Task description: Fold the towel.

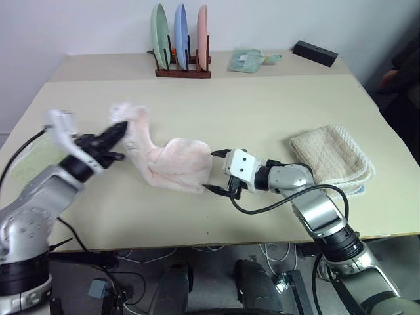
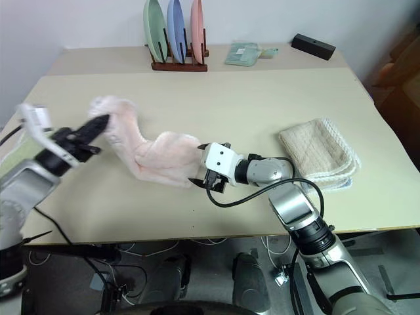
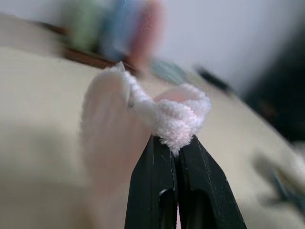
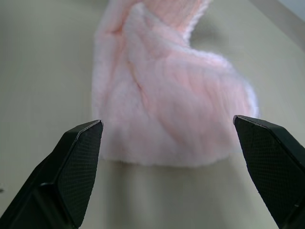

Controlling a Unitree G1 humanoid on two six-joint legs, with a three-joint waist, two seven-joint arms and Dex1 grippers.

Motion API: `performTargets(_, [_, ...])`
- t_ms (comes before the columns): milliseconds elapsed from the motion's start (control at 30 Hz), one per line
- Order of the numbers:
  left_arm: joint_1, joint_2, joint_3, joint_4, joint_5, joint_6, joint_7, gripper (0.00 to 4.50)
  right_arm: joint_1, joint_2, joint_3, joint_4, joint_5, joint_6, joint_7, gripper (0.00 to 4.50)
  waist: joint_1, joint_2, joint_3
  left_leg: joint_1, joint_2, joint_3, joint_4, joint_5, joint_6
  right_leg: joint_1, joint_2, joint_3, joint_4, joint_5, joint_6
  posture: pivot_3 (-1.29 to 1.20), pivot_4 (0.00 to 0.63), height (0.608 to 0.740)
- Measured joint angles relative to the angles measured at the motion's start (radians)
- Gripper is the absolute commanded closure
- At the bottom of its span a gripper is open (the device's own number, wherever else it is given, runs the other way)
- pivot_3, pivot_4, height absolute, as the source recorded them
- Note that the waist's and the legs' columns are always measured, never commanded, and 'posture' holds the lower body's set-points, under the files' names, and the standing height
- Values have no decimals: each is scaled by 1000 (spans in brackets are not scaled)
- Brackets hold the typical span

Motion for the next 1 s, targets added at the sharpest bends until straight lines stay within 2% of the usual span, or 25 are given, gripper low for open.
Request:
performTargets(100, [-39, 50, -226, -36, 181, -17, -145, 4469, 7, -1, -6, 8, -2, 0, -13, 0, -6, 0, 0, 1, 0, 1, -2, 0, 0, -1, 0, 1, 0, 0, 0, 0, 150, 740])
performTargets(200, [-40, 49, -361, -6, 334, -63, -245, 4469, 22, -10, -16, 10, -4, 1, -26, 0, -7, 1, 0, 1, 1, 1, -4, 0, 0, -3, 1, 1, 0, 0, 0, 0, 150, 740])
performTargets(467, [-48, -3, -462, 81, 517, -126, -389, 4469, 73, -34, -41, -1, -13, 21, -55, 0, -1, 0, 1, 0, 2, 1, -4, 0, 0, -3, 1, 0, 0, 0, 1, 0, 150, 740])
performTargets(567, [-48, -27, -461, 95, 526, -122, -417, 3612, 75, -35, -44, -9, -13, 22, -60, 0, -2, 0, 1, 0, 2, 1, -4, 0, 0, -3, 1, 1, 0, 2, 3, 0, 150, 740])
performTargets(667, [-39, -36, -432, 95, 517, -110, -433, 2133, 75, -36, -48, -9, -13, 23, -65, 0, -3, 0, 1, 0, 2, 1, -4, 0, 0, -3, 1, 0, 0, 2, 4, 0, 150, 740])
performTargets(767, [-15, -32, -334, 72, 440, -53, -444, 626, 73, -44, -56, -9, -13, 24, -64, 0, -4, 0, 1, 0, 2, 0, -4, 0, 0, -3, 1, 0, 1, 2, 4, 0, 150, 740])
performTargets(900, [32, 0, -192, 17, 337, 24, -445, 626, 63, -47, -85, -18, 2, 38, -56, 0, -4, 0, 1, 0, 2, 0, -4, 0, 0, -3, 1, 0, 1, 2, 4, 0, 150, 740])
performTargets(1000, [81, 21, -58, -21, 239, 73, -438, 1579, 50, -51, -106, -39, 32, 60, -38, 912, -5, 0, 1, 0, 2, 0, -4, 0, 0, -3, 1, 0, 1, 2, 4, 0, 150, 740])
